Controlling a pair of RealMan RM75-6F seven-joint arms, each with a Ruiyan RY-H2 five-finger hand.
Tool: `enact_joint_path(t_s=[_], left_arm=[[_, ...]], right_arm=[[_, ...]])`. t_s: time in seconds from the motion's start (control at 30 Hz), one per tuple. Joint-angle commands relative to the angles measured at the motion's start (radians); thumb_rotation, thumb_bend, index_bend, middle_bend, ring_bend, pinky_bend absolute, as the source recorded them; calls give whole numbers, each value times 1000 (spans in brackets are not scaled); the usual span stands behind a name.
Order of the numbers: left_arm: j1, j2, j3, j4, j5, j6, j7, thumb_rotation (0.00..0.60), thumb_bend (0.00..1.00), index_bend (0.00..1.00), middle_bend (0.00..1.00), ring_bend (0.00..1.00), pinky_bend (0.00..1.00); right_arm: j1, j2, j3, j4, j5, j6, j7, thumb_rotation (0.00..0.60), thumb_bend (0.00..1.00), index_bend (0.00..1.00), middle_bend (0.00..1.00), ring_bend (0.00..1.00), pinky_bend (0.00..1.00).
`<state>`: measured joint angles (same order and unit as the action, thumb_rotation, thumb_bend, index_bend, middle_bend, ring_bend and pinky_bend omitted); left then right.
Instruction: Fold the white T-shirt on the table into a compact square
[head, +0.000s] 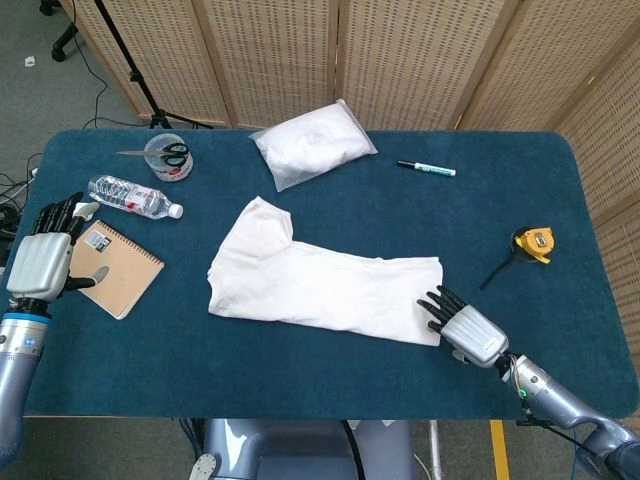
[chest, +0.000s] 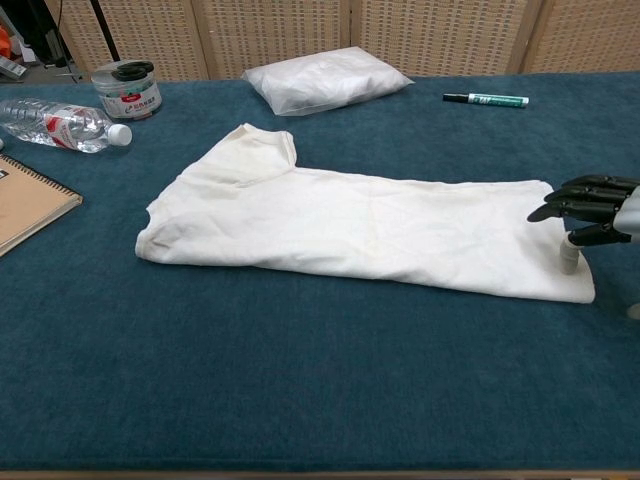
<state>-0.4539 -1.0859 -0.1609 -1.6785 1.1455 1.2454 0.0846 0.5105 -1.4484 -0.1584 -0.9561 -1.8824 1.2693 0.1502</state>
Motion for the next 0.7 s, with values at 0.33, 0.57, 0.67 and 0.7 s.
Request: enact_joint_path(t_s=[0.33, 0.57, 0.67, 0.7], left_arm=[[18, -8, -12, 17, 11, -15, -38, 600, 198, 0, 0, 0, 0], [23, -9, -19, 23, 15, -22, -47, 600, 199, 0, 0, 0, 0], [26, -8, -21, 25, 19, -23, -48, 600, 199, 0, 0, 0, 0], [26, -8, -21, 25, 20, -24, -50, 600, 199, 0, 0, 0, 0]], right_arm=[[7, -29, -3, 35, 5, 14, -13, 600, 51, 407, 113, 0, 0], [17, -55, 1, 52, 16, 7, -2, 600, 53, 409, 115, 0, 0], [21, -66, -2, 57, 19, 0, 3, 600, 53, 409, 115, 0, 0], [23, -69, -2, 60, 19, -1, 1, 600, 53, 409, 115, 0, 0]])
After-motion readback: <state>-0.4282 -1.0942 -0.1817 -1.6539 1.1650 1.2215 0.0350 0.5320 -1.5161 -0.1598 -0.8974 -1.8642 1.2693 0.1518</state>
